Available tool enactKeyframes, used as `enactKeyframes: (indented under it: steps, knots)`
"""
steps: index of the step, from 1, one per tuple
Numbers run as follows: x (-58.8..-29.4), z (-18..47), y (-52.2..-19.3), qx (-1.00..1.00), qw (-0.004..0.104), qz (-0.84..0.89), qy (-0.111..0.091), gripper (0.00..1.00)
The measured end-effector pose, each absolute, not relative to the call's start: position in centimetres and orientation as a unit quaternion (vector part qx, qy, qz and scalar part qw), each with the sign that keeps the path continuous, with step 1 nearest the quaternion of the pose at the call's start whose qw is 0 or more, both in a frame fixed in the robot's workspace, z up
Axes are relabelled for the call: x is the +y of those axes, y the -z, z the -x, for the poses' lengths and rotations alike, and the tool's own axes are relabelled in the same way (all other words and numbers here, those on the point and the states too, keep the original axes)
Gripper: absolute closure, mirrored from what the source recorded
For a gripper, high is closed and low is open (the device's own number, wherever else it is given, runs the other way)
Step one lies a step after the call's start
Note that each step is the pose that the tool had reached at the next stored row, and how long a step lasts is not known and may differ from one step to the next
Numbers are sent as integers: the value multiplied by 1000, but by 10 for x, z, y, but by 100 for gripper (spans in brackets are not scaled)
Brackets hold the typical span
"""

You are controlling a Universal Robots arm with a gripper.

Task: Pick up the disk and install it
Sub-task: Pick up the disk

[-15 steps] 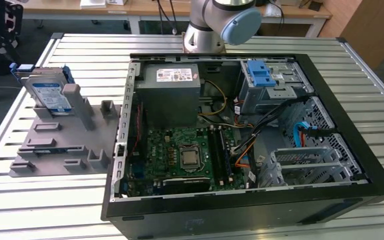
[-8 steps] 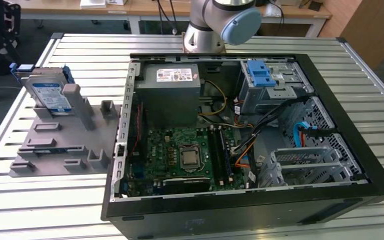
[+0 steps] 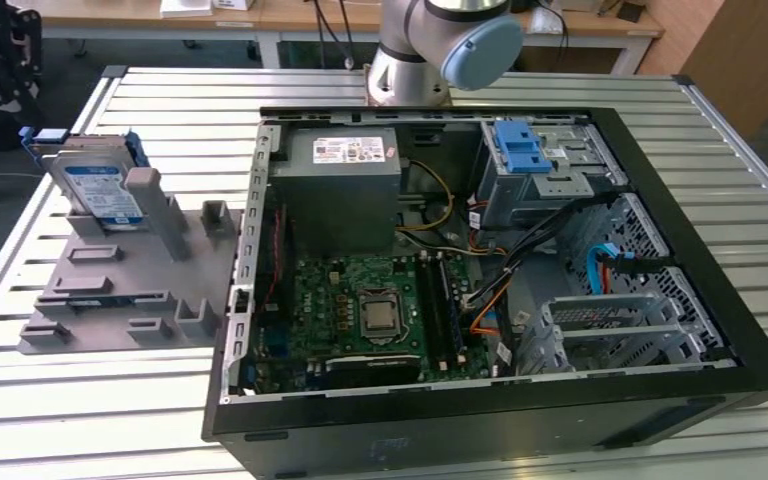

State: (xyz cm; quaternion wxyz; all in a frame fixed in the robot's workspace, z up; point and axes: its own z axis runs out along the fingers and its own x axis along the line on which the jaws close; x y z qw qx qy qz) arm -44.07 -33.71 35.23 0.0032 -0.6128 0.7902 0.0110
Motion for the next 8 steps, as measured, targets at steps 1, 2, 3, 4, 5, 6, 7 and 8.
enactKeyframes:
  steps: [1, 2, 3, 4, 5, 6, 7, 8]
  knots:
    - [-337, 441, -352, 788, 3, 616, -11, 83]
    - [-336, 441, -352, 786, 3, 618, -11, 83]
    - [-336, 441, -351, 785, 3, 620, -11, 77]
    - [-336, 441, -351, 783, 3, 622, -11, 71]
    - [-336, 441, -350, 782, 3, 624, -11, 71]
    - [-336, 441, -349, 778, 3, 628, -11, 65]
    - [-336, 441, -348, 773, 3, 634, -11, 59]
    - [-336, 441, -346, 768, 3, 641, -11, 59]
